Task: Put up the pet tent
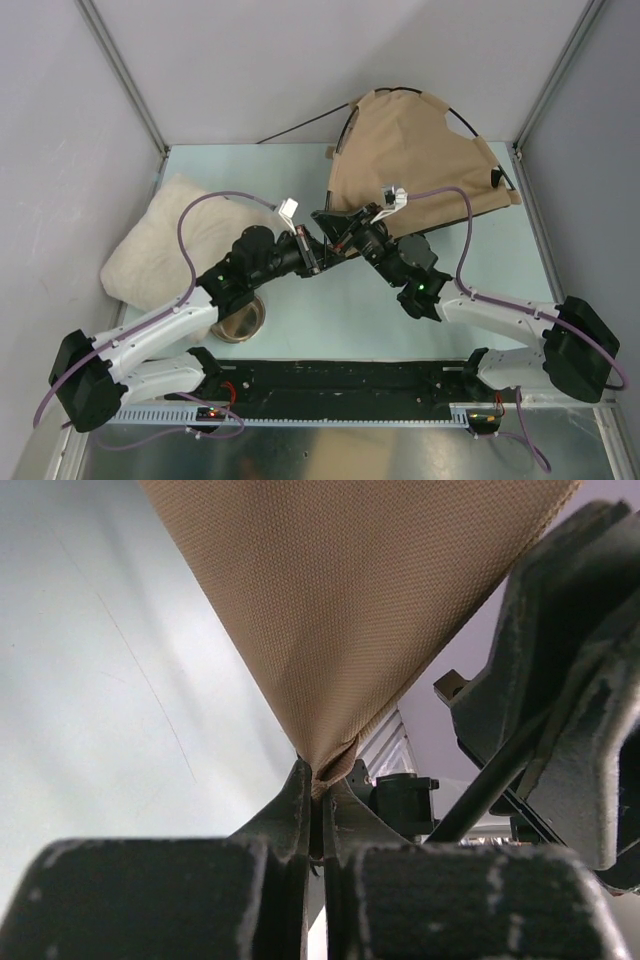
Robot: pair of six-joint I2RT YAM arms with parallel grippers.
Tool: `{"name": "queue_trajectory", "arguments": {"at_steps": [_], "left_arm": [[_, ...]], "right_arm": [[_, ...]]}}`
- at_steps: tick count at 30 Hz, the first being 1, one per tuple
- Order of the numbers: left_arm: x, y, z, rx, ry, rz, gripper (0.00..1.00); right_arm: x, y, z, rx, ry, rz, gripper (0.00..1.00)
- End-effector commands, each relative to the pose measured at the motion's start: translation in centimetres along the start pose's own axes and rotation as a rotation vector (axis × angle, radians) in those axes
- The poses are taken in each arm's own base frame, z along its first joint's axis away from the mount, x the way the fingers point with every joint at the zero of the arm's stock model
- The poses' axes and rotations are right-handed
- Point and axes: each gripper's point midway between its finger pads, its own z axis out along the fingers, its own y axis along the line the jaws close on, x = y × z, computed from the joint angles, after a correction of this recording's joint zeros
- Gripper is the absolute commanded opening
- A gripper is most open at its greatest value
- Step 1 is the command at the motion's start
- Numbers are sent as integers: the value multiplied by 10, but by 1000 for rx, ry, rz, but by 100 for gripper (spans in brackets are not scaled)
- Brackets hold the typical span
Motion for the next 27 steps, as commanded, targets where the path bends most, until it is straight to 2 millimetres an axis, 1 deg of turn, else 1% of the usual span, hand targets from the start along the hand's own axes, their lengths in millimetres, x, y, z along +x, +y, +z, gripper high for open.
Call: {"name": "queue_trajectory", "arguments": {"at_steps": [1,4,8,12,14,16,19,23,27], "left_arm": [[77,20,-23,-50,336,-95,0],[73,20,-23,-57,319,-103,0],[66,19,-21,-57,298,-112,0],[59,22,-21,-62,274,-126,0],[55,24,-22,-65,265,-131,0],[54,26,-22,-69,260,-135,0],[53,27,-21,-72,259,-139,0],[51,29,-20,-74,255,-139,0],[51,31,-19,-78,255,-134,0]], "right_arm": [[-93,11,12,12,-339,-31,0],[-85,13,12,12,-310,-35,0],[-67,16,7,17,-234,-59,0],[-46,17,-3,40,-143,-86,0],[-37,13,-9,68,-114,-96,0],[-30,10,-15,89,-95,-100,4],[-19,5,-20,123,-67,-112,16],[0,3,-26,151,-18,-135,29],[11,1,-31,170,20,-145,40]]}}
